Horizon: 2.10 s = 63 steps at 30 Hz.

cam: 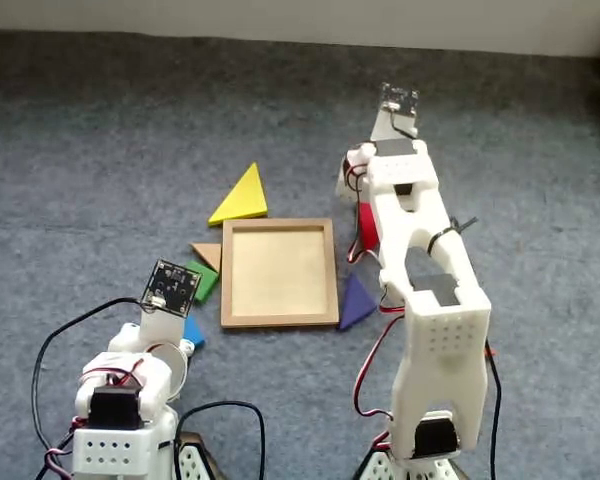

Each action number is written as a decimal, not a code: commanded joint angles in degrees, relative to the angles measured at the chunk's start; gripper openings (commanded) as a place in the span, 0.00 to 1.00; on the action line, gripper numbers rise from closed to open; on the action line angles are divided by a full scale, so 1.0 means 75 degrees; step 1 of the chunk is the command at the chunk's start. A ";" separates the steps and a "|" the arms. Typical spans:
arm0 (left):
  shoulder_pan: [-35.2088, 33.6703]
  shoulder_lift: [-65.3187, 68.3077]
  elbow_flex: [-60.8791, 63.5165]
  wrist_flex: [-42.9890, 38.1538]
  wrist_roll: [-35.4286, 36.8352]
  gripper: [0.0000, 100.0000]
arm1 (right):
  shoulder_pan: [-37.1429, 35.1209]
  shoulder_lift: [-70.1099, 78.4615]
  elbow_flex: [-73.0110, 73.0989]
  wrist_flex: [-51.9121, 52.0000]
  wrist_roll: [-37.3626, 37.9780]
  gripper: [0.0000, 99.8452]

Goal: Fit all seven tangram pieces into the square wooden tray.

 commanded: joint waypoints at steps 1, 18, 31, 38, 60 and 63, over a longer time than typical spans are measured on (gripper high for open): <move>-0.0088 -0.0064 0.0158 0.0035 0.0070 0.01 | 0.0135 -0.0053 -0.0416 -0.0123 -0.0070 0.34; -0.0088 -0.0064 0.0158 0.0035 0.0070 0.01 | 0.0147 0.0522 -0.0580 0.1037 -0.0023 0.30; -0.0088 -0.0064 0.0158 0.0035 0.0070 0.01 | 0.0404 0.0510 -0.1272 0.2268 0.0621 0.20; -0.0088 -0.0064 0.0158 0.0035 0.0070 0.01 | 0.0381 -0.0217 -0.1471 0.3147 0.1032 0.20; -0.0088 -0.0064 0.0158 0.0035 0.0070 0.01 | -0.0076 -0.1764 0.0041 0.2432 0.0961 0.20; -0.0088 -0.0064 0.0158 0.0035 0.0070 0.01 | 0.0029 -0.1764 0.0686 0.1916 0.0961 0.26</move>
